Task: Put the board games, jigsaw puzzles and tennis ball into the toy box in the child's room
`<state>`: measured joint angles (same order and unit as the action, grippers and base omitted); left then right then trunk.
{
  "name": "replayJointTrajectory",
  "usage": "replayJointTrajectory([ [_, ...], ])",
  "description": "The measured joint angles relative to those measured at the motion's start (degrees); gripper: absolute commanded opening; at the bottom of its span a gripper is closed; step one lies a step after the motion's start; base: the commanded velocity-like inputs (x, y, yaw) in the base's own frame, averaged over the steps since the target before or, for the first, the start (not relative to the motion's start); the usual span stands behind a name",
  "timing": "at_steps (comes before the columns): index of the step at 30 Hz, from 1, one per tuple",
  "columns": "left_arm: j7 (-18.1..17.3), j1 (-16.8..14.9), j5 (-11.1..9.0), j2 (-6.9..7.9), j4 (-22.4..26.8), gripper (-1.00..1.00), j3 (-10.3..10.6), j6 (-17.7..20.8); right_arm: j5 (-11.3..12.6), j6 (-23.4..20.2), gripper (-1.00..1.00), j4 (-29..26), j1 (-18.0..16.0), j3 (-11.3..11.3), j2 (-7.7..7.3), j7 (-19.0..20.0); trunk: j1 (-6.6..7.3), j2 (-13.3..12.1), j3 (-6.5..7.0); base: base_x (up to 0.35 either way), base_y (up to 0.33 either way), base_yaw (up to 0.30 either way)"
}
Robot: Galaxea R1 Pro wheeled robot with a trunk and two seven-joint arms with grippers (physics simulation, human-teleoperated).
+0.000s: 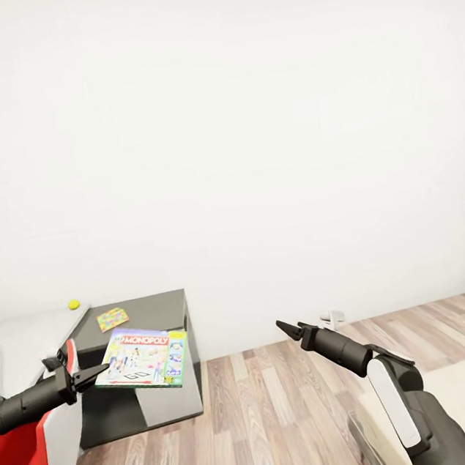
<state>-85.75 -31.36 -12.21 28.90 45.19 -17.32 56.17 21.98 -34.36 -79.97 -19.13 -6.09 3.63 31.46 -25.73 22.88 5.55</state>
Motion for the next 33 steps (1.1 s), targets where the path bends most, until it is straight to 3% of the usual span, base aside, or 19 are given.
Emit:
replayJointTrajectory([
  [8,0.2,0.0,0.0,-0.1,0.0,-1.0,0.0,-0.1,0.1,0.0,1.0,0.0,0.0,-0.1,0.0,0.0,0.0,0.0,0.0,0.319,0.0,0.014],
  [24,0.2,0.0,0.1,-0.1,0.0,-1.0,0.0,-0.1,-0.5,0.0,1.0,0.0,0.0,0.1,0.05,0.0,0.0,0.0,0.31,0.32,0.019,0.249],
  [33,0.2,0.0,0.1,-0.13,0.0,-1.0,0.0,-0.1,0.0,0.0,1.0,0.0,0.0,0.0,0.0,0.0,0.0,0.0,0.32,0.305,0.086,0.04],
])
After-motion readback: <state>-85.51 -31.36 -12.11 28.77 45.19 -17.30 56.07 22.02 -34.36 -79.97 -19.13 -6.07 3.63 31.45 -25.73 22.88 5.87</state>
